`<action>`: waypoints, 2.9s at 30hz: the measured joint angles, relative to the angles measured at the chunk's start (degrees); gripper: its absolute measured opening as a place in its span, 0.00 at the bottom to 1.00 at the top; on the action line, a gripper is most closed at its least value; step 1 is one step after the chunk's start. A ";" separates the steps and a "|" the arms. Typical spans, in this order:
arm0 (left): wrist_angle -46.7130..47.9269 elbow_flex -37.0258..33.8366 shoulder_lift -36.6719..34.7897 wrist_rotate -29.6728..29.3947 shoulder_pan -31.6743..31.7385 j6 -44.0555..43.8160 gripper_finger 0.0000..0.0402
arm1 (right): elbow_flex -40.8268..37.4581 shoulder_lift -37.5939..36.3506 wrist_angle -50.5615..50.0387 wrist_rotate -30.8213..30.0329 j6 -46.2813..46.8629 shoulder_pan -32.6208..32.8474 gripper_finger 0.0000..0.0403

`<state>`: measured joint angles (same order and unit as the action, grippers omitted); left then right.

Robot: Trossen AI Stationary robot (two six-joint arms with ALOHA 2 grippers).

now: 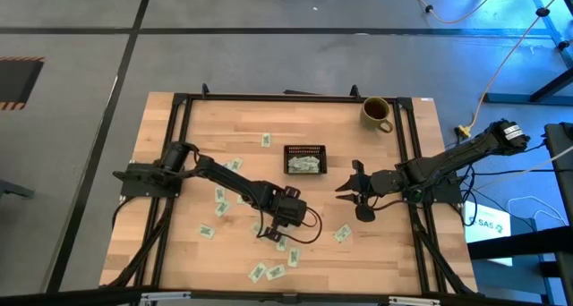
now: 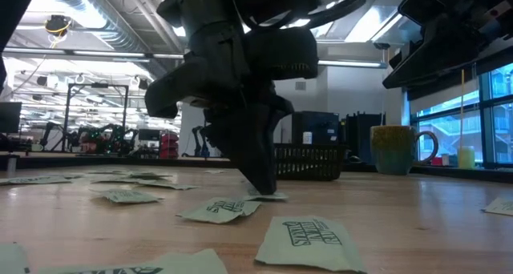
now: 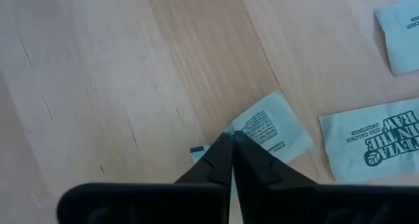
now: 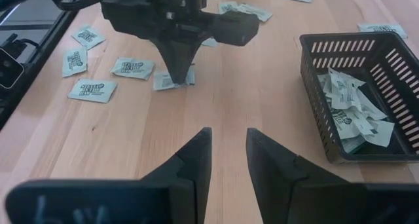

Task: Pick and place Stevia / Truvia into bins
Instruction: Put the stevia packet into the black basket

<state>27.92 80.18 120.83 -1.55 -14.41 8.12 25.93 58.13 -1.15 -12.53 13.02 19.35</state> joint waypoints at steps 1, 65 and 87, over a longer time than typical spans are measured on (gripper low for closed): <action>0.07 -0.03 -0.31 0.06 0.15 -0.26 0.01 | 0.00 0.00 -0.01 0.00 0.00 0.00 0.25; -10.36 -0.22 -6.21 -16.76 18.29 -7.39 0.14 | -0.07 2.31 3.71 13.68 1.23 6.96 0.25; -9.84 -0.22 -6.25 -16.78 18.27 -7.37 0.17 | 14.98 32.19 -13.05 0.79 8.77 18.08 0.25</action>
<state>18.08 79.96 114.59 -18.33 3.87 0.75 40.91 90.32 -14.20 -11.74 21.78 37.44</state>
